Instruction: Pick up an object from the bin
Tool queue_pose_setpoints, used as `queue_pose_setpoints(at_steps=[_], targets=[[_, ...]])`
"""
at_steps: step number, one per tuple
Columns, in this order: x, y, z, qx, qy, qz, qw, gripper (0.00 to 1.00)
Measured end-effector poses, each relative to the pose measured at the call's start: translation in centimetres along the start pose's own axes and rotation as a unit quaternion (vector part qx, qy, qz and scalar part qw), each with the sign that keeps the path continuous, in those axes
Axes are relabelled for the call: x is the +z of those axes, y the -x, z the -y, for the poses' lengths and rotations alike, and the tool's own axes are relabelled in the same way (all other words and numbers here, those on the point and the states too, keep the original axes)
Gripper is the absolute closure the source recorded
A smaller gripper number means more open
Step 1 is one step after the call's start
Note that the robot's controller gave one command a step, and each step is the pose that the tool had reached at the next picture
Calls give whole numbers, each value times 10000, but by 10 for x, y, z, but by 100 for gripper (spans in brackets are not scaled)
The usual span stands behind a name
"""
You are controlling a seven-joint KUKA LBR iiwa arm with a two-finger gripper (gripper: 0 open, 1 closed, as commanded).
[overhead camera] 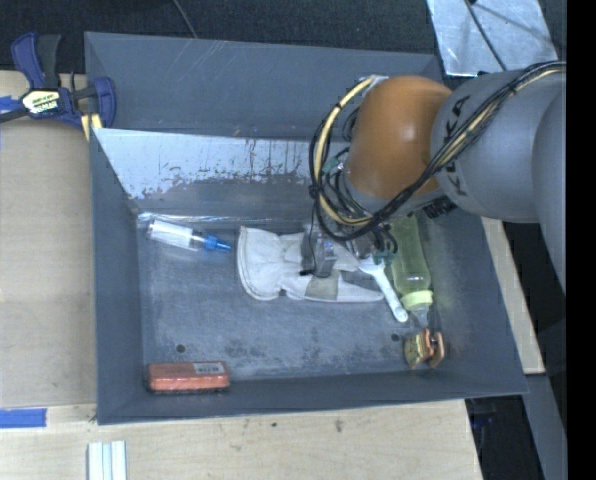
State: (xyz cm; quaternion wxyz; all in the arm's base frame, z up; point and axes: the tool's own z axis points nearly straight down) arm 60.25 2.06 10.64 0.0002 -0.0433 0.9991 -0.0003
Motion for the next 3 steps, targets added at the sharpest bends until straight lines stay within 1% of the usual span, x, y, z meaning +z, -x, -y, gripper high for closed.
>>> queue_pose_setpoints(at_steps=[1,2,3], targets=[[-14,-7,-3,852,2,7,9964,0],[-14,-7,-3,848,2,6,9964,0],[28,-10,-3,1225,10,61,9925,100]])
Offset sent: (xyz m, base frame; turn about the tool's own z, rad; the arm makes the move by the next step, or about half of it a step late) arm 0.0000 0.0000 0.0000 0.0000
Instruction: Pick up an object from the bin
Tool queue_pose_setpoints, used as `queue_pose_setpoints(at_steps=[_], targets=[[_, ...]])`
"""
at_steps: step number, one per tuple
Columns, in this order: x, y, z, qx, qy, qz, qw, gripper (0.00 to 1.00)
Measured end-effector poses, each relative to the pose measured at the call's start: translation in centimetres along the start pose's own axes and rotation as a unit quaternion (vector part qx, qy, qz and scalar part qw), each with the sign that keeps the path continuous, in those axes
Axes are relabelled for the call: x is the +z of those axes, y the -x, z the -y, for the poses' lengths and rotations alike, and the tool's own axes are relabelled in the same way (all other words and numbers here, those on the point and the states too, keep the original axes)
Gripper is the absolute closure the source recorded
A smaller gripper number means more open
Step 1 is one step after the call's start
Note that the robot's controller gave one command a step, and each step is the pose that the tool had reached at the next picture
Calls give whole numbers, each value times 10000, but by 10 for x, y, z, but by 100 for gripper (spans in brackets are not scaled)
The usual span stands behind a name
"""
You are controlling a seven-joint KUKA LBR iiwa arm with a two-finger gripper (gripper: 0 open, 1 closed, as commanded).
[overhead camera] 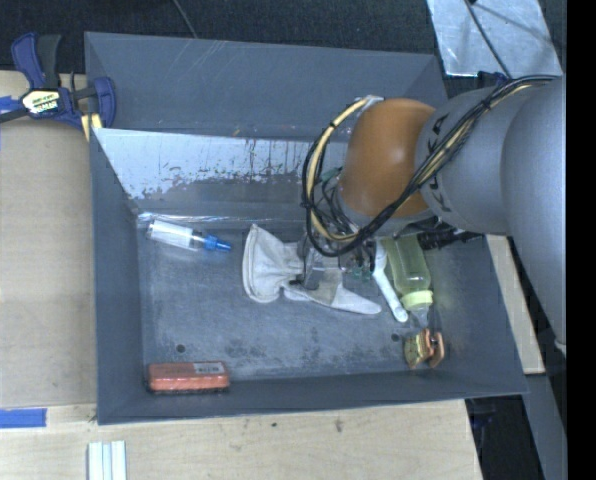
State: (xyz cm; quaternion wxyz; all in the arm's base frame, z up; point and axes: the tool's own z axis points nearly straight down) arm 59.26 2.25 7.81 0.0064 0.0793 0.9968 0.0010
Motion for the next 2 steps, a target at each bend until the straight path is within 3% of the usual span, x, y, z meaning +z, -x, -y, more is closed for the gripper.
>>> queue_pose_setpoints(at_steps=[1,2], targets=[[0,0,0,-3,0,0,10000,100],[-12,-25,11,-14,-8,-23,10000,100]])
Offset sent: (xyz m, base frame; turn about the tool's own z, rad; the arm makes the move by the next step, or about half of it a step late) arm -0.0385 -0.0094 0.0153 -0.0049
